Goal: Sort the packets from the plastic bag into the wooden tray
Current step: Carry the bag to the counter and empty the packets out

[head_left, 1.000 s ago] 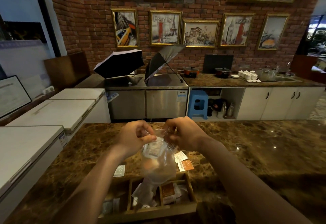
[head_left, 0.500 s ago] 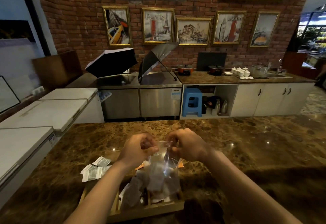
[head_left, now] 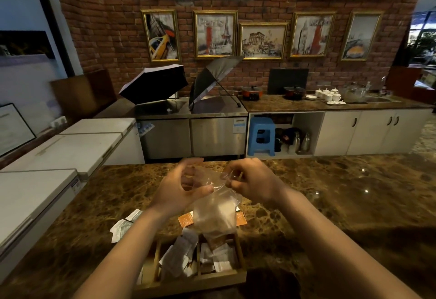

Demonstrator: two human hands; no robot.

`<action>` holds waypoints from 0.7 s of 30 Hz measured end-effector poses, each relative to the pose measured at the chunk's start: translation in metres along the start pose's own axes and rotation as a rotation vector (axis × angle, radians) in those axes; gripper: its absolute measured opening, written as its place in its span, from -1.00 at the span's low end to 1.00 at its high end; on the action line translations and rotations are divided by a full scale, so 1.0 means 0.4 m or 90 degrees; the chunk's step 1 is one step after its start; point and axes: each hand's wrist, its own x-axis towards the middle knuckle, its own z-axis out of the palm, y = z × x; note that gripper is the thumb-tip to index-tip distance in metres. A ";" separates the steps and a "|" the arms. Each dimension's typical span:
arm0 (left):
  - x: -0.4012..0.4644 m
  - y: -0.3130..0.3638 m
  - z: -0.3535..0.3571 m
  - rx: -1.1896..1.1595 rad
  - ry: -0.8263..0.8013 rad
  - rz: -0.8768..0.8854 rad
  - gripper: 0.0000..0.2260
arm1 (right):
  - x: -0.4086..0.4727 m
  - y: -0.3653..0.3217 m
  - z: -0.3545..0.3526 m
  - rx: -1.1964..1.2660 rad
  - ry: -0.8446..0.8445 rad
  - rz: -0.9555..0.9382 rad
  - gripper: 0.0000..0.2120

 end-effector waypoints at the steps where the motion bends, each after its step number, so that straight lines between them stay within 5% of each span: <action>1: -0.001 0.000 -0.004 -0.003 -0.005 -0.005 -0.27 | 0.000 0.003 -0.005 0.017 0.004 -0.004 -0.87; 7: -0.014 0.000 -0.012 -0.033 -0.064 -0.064 -0.15 | -0.007 0.031 -0.040 0.129 0.066 0.017 -0.94; 21: -0.002 -0.029 0.050 -0.229 -0.014 -0.163 -0.51 | -0.102 0.151 -0.074 0.494 0.132 0.256 -0.84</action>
